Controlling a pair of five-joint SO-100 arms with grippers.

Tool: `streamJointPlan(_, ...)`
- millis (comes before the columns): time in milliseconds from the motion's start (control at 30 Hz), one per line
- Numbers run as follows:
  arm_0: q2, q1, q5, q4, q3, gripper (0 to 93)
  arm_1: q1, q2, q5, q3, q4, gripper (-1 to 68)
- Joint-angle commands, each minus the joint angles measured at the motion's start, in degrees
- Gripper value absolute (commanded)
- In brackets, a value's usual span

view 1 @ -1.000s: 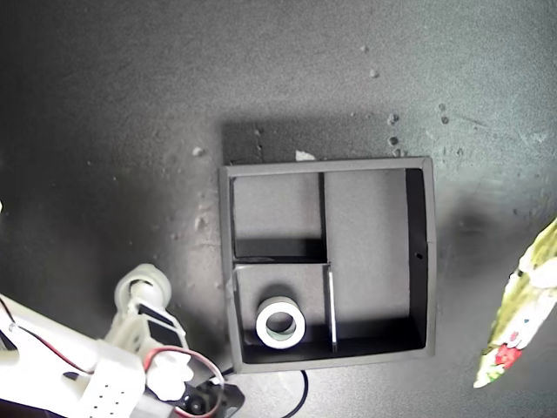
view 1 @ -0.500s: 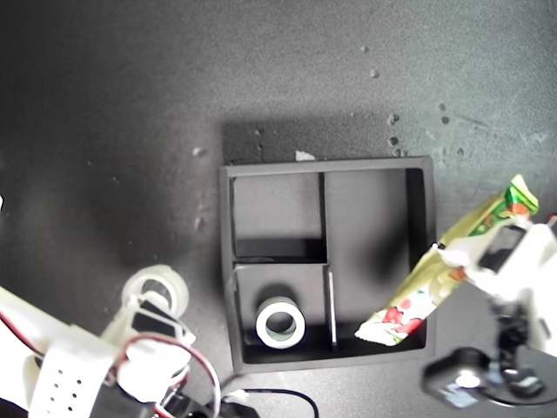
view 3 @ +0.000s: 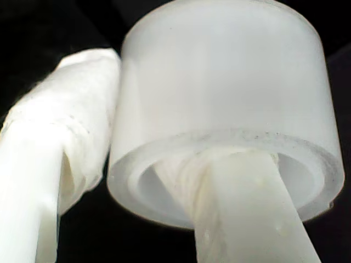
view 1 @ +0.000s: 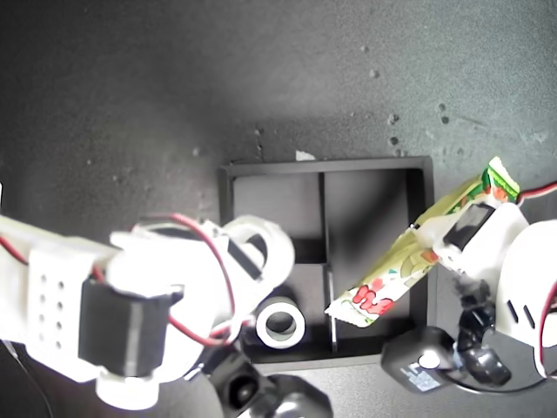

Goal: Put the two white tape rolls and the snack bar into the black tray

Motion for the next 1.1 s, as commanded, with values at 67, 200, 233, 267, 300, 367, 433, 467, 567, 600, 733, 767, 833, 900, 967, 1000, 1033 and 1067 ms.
streamJointPlan(67,-2.64,-0.09,0.26,0.97,-3.96,0.0,-1.85,0.70,-3.16,1.41,0.70,-0.4)
streamJointPlan(200,-3.52,0.00,-0.09,0.97,-3.43,0.0,1.05,0.97,22.85,0.88,7.47,-0.4)
streamJointPlan(233,-3.60,0.00,-0.09,0.97,-3.25,0.0,1.14,1.32,30.06,0.44,8.96,-0.4)
streamJointPlan(267,-3.60,0.00,-0.09,0.97,-3.16,0.0,0.88,1.41,36.74,-0.26,9.58,-0.4)
streamJointPlan(300,-3.60,0.00,-0.09,1.05,-2.99,0.0,0.44,1.41,41.31,-1.67,9.58,-0.4)
streamJointPlan(367,-3.52,-0.09,0.00,1.05,-2.99,0.0,-0.70,1.05,49.13,-4.04,9.58,-0.4)
streamJointPlan(433,-3.43,-0.09,0.26,1.05,-3.25,0.0,-1.05,0.79,51.42,-4.39,7.73,-0.5)
streamJointPlan(467,-3.34,-0.09,0.44,1.05,-3.34,0.0,-0.97,0.79,49.39,-3.78,6.15,-0.5)
streamJointPlan(567,-2.90,-0.26,0.79,1.05,-2.55,0.0,-0.26,0.70,37.35,-2.02,2.90,-0.6)
streamJointPlan(600,-2.90,-0.35,0.79,1.05,-2.29,0.0,-0.26,0.70,31.20,-1.93,2.20,-0.6)
streamJointPlan(733,-4.83,-1.05,1.14,1.05,-2.46,0.0,-2.90,0.70,7.29,-2.02,0.97,-0.6)
streamJointPlan(767,-5.71,-1.23,1.14,1.05,-2.90,0.0,-3.78,0.70,2.29,-1.49,0.97,-0.6)
streamJointPlan(833,-7.56,-1.58,1.32,1.05,-4.13,0.0,-4.92,0.70,-4.83,-0.09,1.32,-0.5)
streamJointPlan(900,-9.40,-1.85,1.32,1.05,-5.71,0.1,-5.01,0.70,-7.91,1.67,1.49,-0.5)
streamJointPlan(967,-11.25,-2.11,1.41,1.05,-7.29,0.1,-5.01,0.62,-10.02,2.81,1.14,-0.5)
streamJointPlan(1000,-12.22,-2.29,1.41,1.05,-8.17,0.1,-4.92,0.62,-10.46,3.34,0.70,-0.5)
streamJointPlan(1033,-13.10,-2.37,1.41,1.05,-9.05,0.2,-4.83,0.62,-10.90,3.60,0.18,-0.5)
streamJointPlan(1067,-13.97,-2.55,1.49,1.05,-10.02,0.2,-4.83,0.62,-11.43,3.87,-0.53,-0.5)
